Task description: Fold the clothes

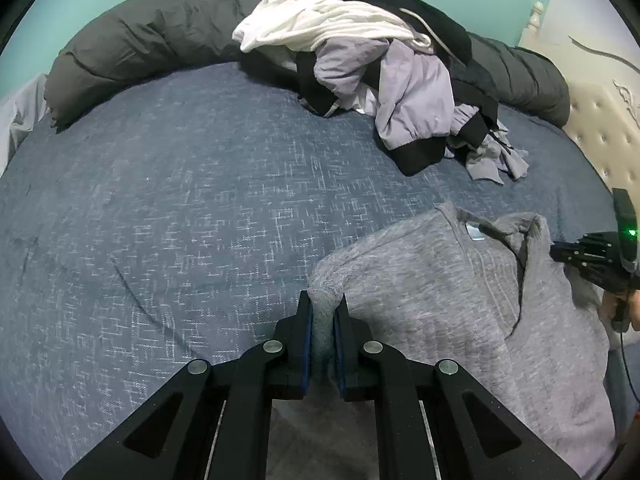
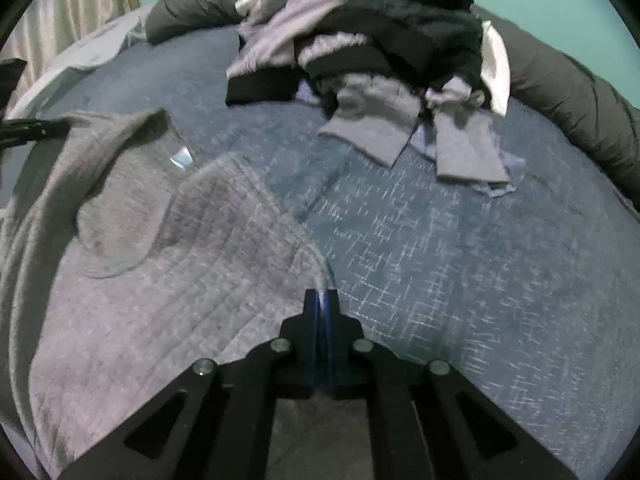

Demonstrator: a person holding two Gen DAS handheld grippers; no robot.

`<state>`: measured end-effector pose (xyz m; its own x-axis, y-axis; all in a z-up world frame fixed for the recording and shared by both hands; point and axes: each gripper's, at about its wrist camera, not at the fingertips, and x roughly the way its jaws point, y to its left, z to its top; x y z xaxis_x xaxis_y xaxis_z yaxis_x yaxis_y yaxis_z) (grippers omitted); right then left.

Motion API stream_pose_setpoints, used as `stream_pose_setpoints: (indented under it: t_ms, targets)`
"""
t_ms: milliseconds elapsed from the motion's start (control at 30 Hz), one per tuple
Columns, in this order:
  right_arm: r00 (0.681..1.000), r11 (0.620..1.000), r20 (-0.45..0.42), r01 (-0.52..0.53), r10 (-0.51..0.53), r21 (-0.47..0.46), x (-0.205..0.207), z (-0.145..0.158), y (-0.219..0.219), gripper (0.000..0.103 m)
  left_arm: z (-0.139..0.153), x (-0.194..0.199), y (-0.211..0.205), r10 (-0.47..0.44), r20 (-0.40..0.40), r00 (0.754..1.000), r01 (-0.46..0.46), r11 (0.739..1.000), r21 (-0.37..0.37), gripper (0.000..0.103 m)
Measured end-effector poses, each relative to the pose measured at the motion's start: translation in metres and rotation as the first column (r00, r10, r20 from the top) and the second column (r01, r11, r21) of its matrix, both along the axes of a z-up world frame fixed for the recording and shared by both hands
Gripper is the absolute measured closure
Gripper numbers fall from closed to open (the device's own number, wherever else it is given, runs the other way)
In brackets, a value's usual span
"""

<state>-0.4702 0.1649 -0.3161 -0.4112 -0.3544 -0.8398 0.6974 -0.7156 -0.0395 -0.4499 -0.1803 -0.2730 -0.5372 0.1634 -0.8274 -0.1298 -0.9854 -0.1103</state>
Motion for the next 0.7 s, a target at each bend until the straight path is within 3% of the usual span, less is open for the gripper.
stream_pose_setpoints:
  t_ms: [333,433,700]
  targets:
    - [0.972,0.99,-0.19,0.133,-0.141,-0.056,-0.001,0.083,0.042,0.101,0.032,-0.009,0.003,0.025,-0.036,0.999,-0.026,1.0,-0.015,0.093]
    - [0.962,0.982,-0.197,0.177,-0.187,-0.065,-0.014,0.101,0.056,0.101,0.037,-0.019,0.004,0.032,-0.044,0.999,-0.032,0.999,-0.003,0.094]
    - [0.949,0.971,-0.211,0.236,-0.236,-0.026,-0.055,0.104,0.053,0.101,0.05,-0.046,0.008,0.051,-0.064,0.997,-0.049,0.998,0.028,0.094]
